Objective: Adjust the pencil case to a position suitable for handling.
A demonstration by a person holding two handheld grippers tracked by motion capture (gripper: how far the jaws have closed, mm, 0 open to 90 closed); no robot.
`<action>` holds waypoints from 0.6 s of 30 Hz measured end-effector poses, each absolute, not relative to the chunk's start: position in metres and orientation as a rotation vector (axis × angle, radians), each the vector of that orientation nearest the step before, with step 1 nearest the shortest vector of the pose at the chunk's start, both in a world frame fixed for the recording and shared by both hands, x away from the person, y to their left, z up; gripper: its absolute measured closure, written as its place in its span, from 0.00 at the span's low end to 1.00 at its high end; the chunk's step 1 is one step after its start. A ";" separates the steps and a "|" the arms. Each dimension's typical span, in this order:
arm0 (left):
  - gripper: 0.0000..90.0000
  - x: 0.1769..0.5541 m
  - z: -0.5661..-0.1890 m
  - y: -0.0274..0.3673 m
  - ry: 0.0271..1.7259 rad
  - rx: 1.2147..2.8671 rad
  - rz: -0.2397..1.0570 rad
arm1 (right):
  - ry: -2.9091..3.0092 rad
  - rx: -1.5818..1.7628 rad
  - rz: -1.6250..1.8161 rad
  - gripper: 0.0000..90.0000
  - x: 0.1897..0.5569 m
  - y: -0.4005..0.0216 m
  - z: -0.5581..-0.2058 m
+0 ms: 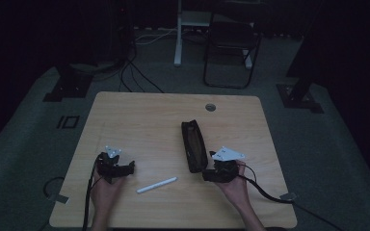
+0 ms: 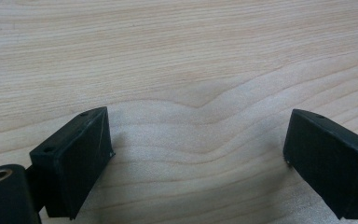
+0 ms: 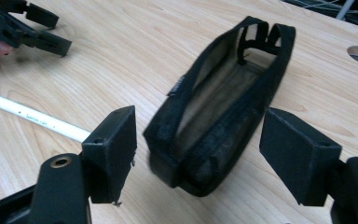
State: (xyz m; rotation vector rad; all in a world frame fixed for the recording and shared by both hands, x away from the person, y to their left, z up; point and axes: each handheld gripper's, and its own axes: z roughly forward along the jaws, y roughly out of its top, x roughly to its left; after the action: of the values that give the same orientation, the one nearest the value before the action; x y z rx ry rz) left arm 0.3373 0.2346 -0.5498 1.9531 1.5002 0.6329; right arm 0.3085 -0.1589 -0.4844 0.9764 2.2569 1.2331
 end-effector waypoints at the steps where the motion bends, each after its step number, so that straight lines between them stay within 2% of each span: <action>1: 0.09 0.337 -0.550 0.235 1.500 1.953 0.633 | 2.258 0.977 1.237 0.30 0.308 -0.158 -0.484; 9: 0.09 0.337 -0.550 0.235 1.502 1.955 0.634 | 2.262 0.971 1.180 0.29 0.308 -0.152 -0.489; 18: 0.09 0.337 -0.550 0.235 1.501 1.954 0.634 | 2.218 1.043 1.129 0.31 0.312 -0.173 -0.489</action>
State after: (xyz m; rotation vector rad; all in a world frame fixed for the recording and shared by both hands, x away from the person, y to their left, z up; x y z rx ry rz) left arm 0.3374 0.2347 -0.5498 1.9545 1.5014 0.6338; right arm 0.3124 -0.1726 -0.4891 1.0427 2.2181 1.1287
